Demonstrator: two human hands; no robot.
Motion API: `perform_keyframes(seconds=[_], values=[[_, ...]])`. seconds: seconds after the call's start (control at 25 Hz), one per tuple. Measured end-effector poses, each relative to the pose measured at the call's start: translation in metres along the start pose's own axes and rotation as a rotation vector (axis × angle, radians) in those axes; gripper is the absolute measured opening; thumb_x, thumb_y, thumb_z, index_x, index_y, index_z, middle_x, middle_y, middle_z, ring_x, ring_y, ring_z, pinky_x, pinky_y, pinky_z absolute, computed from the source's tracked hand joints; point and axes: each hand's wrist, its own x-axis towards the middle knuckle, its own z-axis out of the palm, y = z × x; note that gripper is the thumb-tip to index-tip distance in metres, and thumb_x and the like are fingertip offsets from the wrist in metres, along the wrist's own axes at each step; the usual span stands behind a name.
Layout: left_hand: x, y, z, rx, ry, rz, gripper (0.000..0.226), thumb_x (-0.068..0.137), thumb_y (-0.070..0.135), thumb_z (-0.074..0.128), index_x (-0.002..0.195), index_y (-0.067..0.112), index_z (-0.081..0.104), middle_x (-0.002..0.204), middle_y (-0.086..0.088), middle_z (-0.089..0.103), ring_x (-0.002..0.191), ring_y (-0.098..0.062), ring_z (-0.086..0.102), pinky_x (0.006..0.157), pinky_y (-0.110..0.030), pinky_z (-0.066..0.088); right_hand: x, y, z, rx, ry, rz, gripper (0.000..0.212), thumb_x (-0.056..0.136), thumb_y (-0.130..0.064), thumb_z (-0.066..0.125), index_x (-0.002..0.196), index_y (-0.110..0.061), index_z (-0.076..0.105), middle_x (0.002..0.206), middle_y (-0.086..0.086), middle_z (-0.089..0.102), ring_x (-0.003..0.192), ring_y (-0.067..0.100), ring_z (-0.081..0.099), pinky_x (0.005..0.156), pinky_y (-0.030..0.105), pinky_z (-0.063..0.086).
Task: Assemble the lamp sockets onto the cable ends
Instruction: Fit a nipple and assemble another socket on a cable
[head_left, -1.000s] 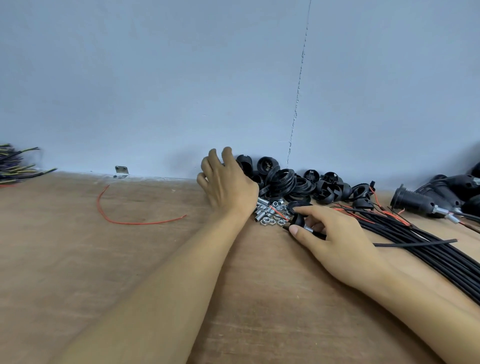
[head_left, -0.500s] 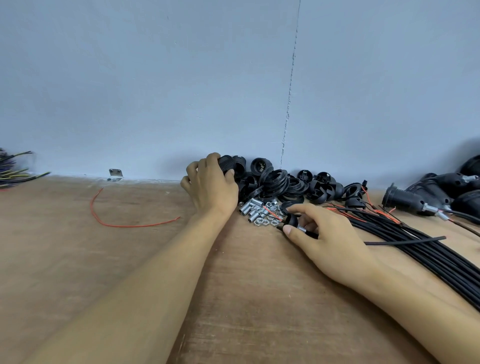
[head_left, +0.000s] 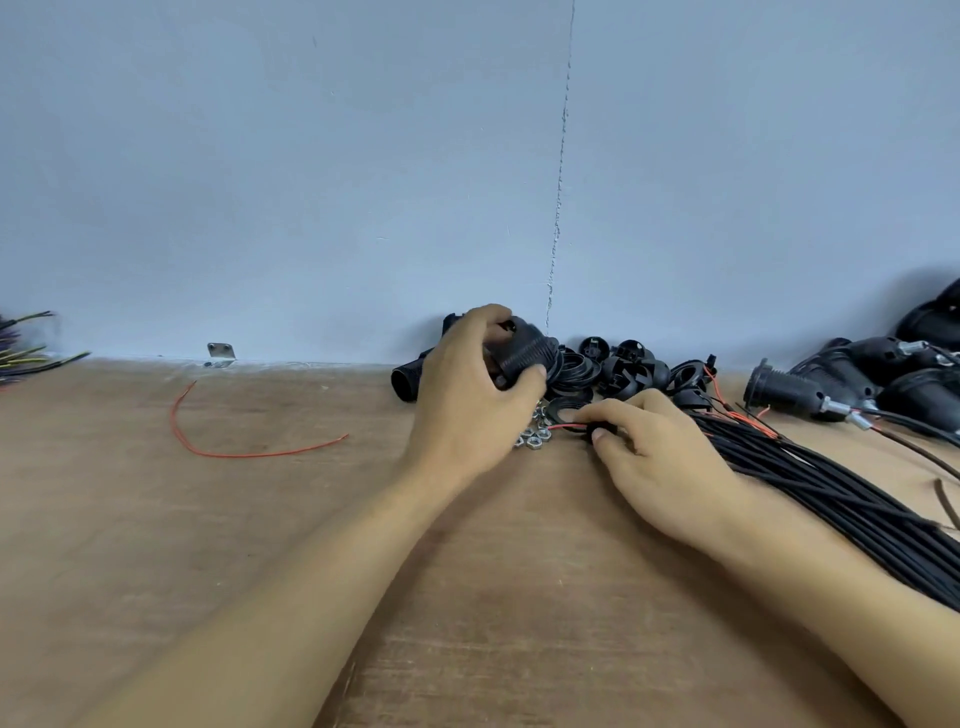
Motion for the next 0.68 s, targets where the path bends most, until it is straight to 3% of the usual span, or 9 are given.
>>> perform_keyframes(seconds=[0.12, 0.24, 0.36, 0.52, 0.6, 0.68], values=[[-0.025, -0.003, -0.002, 0.068, -0.199, 0.038, 0.054, 0.073, 0.032, 0.067, 0.126, 0.029, 0.061, 0.103, 0.018, 0.057, 0.095, 0.003, 0.058, 0.081, -0.011, 0.046, 0.003, 0.005, -0.012, -0.105, -0.038, 0.078, 0.029, 0.094, -0.023, 0.05, 0.113, -0.036, 0.068, 0.109, -0.003, 0.049, 0.115, 0.025, 0.049, 0.101, 0.044, 0.043], [-0.04, -0.015, -0.005, 0.159, -0.374, 0.049, 0.044, 0.072, 0.025, 0.069, 0.115, 0.034, 0.066, 0.107, 0.02, 0.053, 0.101, 0.007, 0.055, 0.084, -0.006, 0.041, 0.0, 0.003, -0.013, -0.14, -0.021, 0.084, 0.015, 0.092, -0.035, 0.057, 0.104, -0.034, 0.067, 0.109, -0.005, 0.05, 0.112, 0.022, 0.05, 0.098, 0.042, 0.044], [-0.041, -0.018, -0.009, 0.151, -0.374, 0.044, 0.041, 0.072, 0.016, 0.073, 0.105, 0.037, 0.061, 0.106, 0.02, 0.059, 0.1, 0.006, 0.056, 0.082, -0.005, 0.04, -0.005, 0.002, -0.012, -0.139, 0.032, 0.025, 0.016, 0.088, -0.046, 0.066, 0.095, -0.033, 0.068, 0.107, -0.008, 0.051, 0.108, 0.017, 0.05, 0.097, 0.042, 0.044], [-0.045, -0.015, -0.009, 0.117, -0.354, 0.022, 0.041, 0.074, 0.011, 0.076, 0.1, 0.037, 0.057, 0.095, 0.021, 0.066, 0.091, 0.005, 0.062, 0.076, -0.007, 0.043, -0.009, 0.002, -0.012, -0.079, 0.057, -0.082, 0.011, 0.087, -0.043, 0.07, 0.09, -0.033, 0.069, 0.104, -0.013, 0.052, 0.107, 0.013, 0.05, 0.098, 0.042, 0.041], [-0.045, -0.013, -0.009, -0.032, -0.323, -0.091, 0.039, 0.078, 0.012, 0.079, 0.102, 0.033, 0.057, 0.097, 0.015, 0.068, 0.094, -0.001, 0.065, 0.082, -0.016, 0.048, -0.01, 0.004, -0.01, -0.051, 0.036, -0.128, 0.007, 0.088, -0.038, 0.07, 0.092, -0.033, 0.07, 0.105, -0.014, 0.055, 0.108, 0.013, 0.053, 0.099, 0.04, 0.043], [-0.042, -0.008, -0.01, -0.167, -0.256, -0.25, 0.034, 0.08, 0.028, 0.079, 0.106, 0.038, 0.059, 0.1, 0.012, 0.069, 0.098, -0.005, 0.066, 0.087, -0.021, 0.047, -0.009, 0.006, -0.007, -0.01, 0.048, -0.162, 0.005, 0.089, -0.034, 0.071, 0.094, -0.032, 0.072, 0.103, -0.016, 0.058, 0.104, 0.01, 0.056, 0.095, 0.03, 0.043]])
